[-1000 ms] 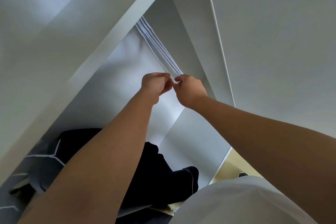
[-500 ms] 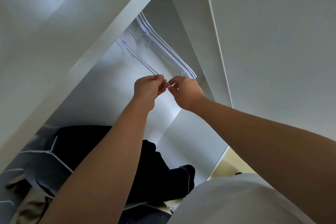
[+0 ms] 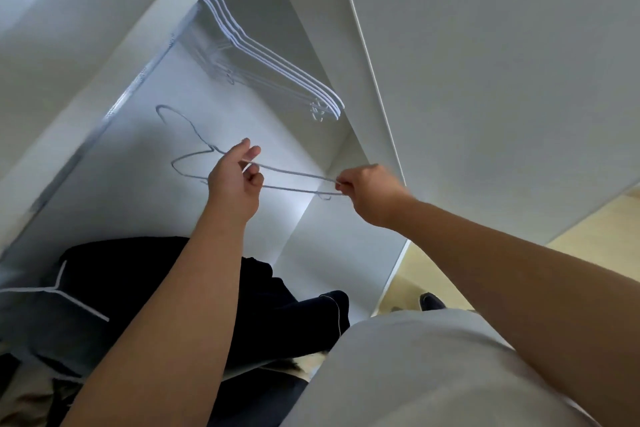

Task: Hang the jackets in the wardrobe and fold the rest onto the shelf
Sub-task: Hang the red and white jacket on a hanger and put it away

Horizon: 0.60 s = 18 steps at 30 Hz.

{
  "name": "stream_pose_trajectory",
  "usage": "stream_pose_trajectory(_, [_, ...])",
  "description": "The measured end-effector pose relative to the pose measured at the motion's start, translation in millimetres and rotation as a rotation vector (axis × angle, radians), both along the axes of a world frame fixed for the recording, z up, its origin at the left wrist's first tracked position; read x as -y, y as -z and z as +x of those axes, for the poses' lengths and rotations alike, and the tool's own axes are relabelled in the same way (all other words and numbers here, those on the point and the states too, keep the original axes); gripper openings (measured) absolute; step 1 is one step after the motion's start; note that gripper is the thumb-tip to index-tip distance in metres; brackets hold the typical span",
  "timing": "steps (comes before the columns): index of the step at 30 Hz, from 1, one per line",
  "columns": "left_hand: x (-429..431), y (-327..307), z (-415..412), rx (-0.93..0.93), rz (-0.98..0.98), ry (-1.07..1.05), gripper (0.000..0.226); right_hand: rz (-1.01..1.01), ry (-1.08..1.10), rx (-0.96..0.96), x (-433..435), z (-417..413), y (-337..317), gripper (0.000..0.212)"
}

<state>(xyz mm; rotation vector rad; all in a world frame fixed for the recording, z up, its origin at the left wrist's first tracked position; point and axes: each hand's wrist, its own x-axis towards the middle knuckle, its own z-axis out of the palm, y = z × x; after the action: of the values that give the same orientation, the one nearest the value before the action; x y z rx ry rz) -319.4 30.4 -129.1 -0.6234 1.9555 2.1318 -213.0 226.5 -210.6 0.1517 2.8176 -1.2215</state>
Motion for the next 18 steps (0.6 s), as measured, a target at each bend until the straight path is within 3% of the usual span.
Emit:
stream_pose_trajectory(3, [4.6,8.1,14.5,0.05,0.032,0.095,0.029,0.027,0.047,0.137,-7.5,44.5,19.0,0.014])
stream_pose_trajectory(8, [-19.4,39.0,73.8,0.223,0.214,0.338,0.081,0.092,0.229,0.315,-1.5,119.0,44.9,0.023])
stream_pose_trajectory(18, [-110.7,89.8,243.8,0.508,0.123,0.765,0.013,0.015,0.696,0.405,7.6,290.1,63.5,0.031])
